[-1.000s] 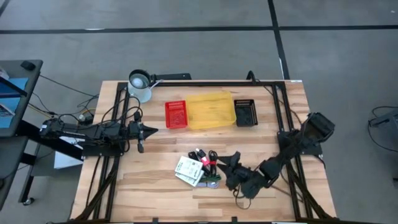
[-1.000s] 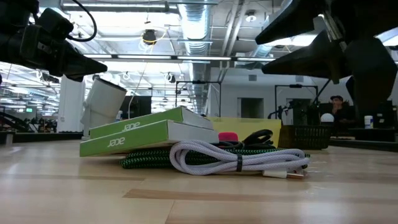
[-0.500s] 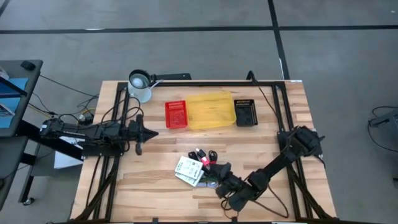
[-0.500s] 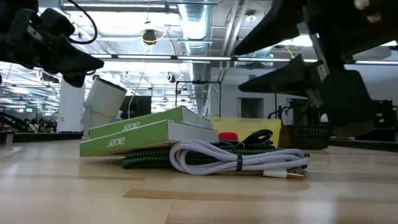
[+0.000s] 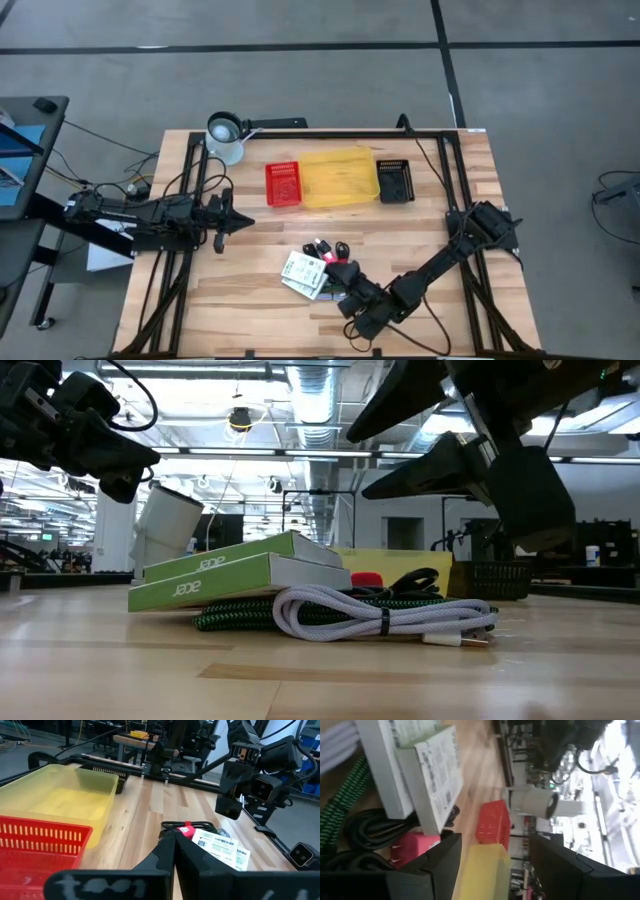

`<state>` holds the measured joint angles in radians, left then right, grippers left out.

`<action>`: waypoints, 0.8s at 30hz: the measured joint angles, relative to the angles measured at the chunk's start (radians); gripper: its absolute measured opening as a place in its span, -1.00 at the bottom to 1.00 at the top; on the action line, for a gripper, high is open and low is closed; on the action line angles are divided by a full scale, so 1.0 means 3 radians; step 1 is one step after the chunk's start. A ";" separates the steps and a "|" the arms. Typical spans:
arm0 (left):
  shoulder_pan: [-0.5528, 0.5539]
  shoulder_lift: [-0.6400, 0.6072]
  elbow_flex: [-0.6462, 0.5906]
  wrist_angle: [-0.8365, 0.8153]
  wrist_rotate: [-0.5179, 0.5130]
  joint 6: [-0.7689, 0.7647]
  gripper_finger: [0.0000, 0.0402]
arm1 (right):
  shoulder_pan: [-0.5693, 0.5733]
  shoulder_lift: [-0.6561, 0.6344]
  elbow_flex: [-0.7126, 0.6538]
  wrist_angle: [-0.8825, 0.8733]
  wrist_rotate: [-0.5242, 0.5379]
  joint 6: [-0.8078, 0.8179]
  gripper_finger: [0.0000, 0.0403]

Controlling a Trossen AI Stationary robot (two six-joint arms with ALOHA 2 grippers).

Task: Pick and place items into bin
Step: Put the top white card reader box into the red bin

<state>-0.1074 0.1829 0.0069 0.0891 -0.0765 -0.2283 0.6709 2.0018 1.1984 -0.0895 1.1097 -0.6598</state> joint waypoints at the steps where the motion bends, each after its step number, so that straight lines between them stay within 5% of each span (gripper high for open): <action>1: 0.0000 0.0000 0.0000 0.0000 0.0000 0.0000 -1.00 | -0.0010 0.0000 0.0029 -0.0090 -0.0052 0.0059 0.12; 13: 0.0000 0.0000 0.0000 0.0000 0.0000 -0.0001 -1.00 | -0.0176 -0.0003 0.0122 -0.0585 -0.0830 0.0368 0.12; 24: -0.0087 0.0001 0.0000 0.0178 0.0206 0.0005 -1.00 | -0.0210 -0.0003 0.0122 -0.0648 -0.0940 0.0341 0.12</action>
<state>-0.1336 0.1833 0.0070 0.1426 -0.0146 -0.2268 0.6079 2.0010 1.2350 -0.2840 0.8276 -0.5575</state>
